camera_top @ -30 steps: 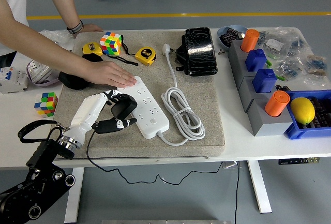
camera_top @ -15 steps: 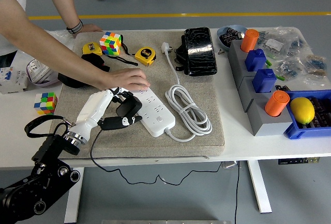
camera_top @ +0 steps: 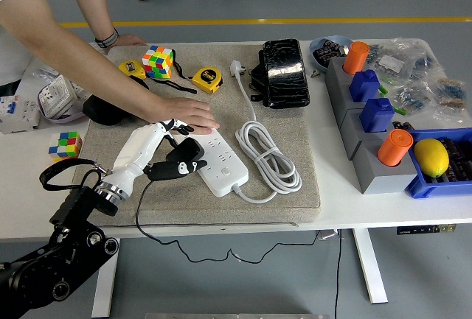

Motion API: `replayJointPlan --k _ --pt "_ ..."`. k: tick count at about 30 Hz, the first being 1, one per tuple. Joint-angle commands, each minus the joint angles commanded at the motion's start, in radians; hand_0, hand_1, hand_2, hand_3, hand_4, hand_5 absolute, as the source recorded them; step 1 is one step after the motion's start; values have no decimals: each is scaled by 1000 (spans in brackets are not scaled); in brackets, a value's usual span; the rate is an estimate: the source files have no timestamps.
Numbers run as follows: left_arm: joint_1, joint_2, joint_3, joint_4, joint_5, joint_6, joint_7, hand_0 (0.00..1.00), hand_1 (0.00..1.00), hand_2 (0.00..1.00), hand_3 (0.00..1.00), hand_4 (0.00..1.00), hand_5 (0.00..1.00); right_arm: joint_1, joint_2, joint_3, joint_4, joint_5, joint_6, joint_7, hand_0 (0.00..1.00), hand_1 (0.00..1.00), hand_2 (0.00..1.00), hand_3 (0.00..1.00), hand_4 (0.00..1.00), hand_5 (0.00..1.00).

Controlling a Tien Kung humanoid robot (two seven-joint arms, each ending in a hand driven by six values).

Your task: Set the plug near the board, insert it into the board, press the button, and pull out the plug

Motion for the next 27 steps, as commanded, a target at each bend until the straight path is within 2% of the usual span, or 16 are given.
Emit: replayJointPlan --k 6,12,19,25,27 --pt "-23 -20 2 20 -2 -4 3 507 629 636 659 998 503 2 0 -6 0 2 1 0 494 594 551 509 845 379" --pt "-8 -10 -23 -11 -2 7 -9 507 630 638 659 998 508 -3 0 -7 0 1 1 0 496 594 551 509 845 378" --pt "42 28 -68 -86 19 15 -9 515 631 638 665 998 523 -6 2 4 0 -9 2 2 495 593 550 509 845 377" --pt "102 89 -48 -182 85 18 58 517 634 644 665 998 549 -13 2 21 0 -19 3 6 493 593 549 509 844 376" --pt "114 101 -38 -196 117 17 82 517 634 644 665 998 549 -16 3 31 0 -24 3 8 493 593 549 509 844 376"
